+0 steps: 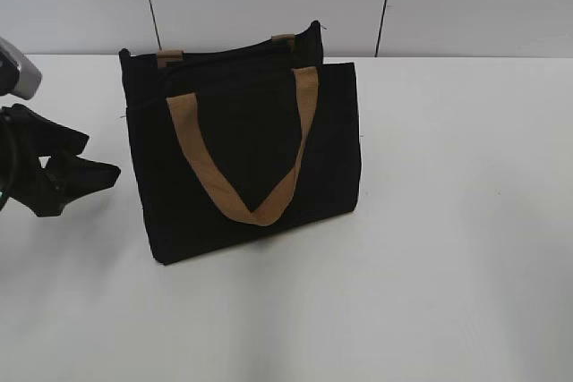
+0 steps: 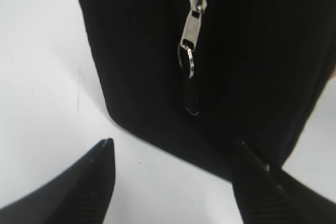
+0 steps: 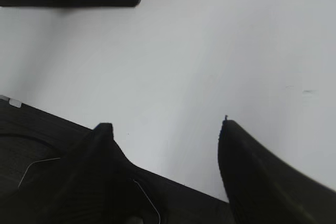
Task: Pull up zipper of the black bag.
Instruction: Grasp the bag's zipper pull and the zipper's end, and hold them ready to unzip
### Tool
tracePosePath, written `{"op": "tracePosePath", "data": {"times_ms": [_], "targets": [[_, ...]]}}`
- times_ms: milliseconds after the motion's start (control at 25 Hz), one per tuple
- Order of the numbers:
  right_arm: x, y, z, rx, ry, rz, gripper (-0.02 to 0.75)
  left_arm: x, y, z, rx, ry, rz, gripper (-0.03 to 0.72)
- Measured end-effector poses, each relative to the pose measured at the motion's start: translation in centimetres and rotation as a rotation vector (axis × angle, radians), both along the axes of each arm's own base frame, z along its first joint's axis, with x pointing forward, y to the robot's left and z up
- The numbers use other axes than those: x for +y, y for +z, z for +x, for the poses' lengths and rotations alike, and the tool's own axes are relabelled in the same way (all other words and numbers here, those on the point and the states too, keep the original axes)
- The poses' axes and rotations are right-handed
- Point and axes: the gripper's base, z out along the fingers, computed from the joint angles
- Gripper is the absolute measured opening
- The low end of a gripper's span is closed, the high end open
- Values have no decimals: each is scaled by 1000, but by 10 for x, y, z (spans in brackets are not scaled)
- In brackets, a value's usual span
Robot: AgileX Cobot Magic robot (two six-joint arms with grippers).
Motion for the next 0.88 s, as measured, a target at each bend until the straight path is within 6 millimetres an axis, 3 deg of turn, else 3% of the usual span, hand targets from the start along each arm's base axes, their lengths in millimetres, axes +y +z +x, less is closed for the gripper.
{"op": "tracePosePath", "data": {"times_ms": [360, 880], "targets": [[1, 2, 0, -4, 5, 12, 473, -13, -42, 13, 26, -204, -18, 486], [4, 3, -1, -2, 15, 44, 473, -21, -55, 47, 25, -253, -86, 482]]}}
